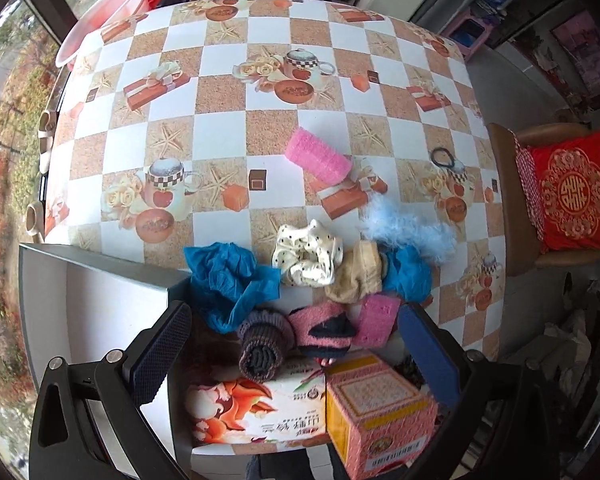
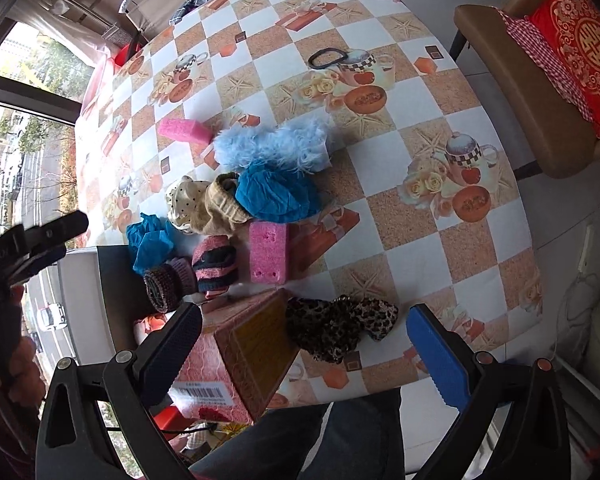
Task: Organize soft objects
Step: 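Grasp the pink foam sponge with left tool while right tool grasps the blue fluffy boa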
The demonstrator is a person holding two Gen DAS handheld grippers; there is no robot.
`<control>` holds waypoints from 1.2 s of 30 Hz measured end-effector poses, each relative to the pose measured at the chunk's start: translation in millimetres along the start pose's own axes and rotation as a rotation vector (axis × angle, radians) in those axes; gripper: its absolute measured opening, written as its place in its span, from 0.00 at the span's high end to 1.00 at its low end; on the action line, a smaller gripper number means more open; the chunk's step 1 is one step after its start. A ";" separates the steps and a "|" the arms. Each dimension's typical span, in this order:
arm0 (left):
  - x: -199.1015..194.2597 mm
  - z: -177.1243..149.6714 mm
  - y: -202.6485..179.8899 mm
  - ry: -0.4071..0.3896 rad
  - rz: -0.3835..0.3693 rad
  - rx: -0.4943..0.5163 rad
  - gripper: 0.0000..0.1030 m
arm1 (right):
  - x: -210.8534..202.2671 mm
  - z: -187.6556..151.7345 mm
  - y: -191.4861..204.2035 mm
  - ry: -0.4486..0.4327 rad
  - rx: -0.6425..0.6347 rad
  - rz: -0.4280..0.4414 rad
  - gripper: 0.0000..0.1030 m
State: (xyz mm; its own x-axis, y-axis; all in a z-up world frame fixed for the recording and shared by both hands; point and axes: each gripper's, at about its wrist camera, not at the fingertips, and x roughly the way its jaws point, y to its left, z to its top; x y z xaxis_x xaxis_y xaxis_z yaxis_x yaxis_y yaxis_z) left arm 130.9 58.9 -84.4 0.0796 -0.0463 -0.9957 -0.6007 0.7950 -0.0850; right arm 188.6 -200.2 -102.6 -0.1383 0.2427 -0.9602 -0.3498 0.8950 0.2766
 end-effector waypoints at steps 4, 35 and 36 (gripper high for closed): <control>26.0 41.3 -0.5 0.010 0.025 -0.106 0.00 | 15.0 23.7 -0.6 0.029 -0.050 -0.002 0.00; 136.1 72.0 -16.5 0.076 0.227 0.300 0.00 | 88.5 133.7 20.5 0.013 -0.342 -0.119 0.00; 139.3 71.2 -19.5 0.088 0.220 0.317 0.00 | 92.1 137.2 25.1 0.013 -0.360 -0.121 0.00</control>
State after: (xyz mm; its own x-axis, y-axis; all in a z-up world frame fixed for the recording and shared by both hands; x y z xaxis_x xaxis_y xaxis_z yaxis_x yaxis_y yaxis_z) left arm 210.3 80.0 -219.0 -0.1001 0.1055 -0.9894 -0.3190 0.9385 0.1324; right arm 294.3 -104.1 -189.4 -0.0870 0.1360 -0.9869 -0.6673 0.7276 0.1591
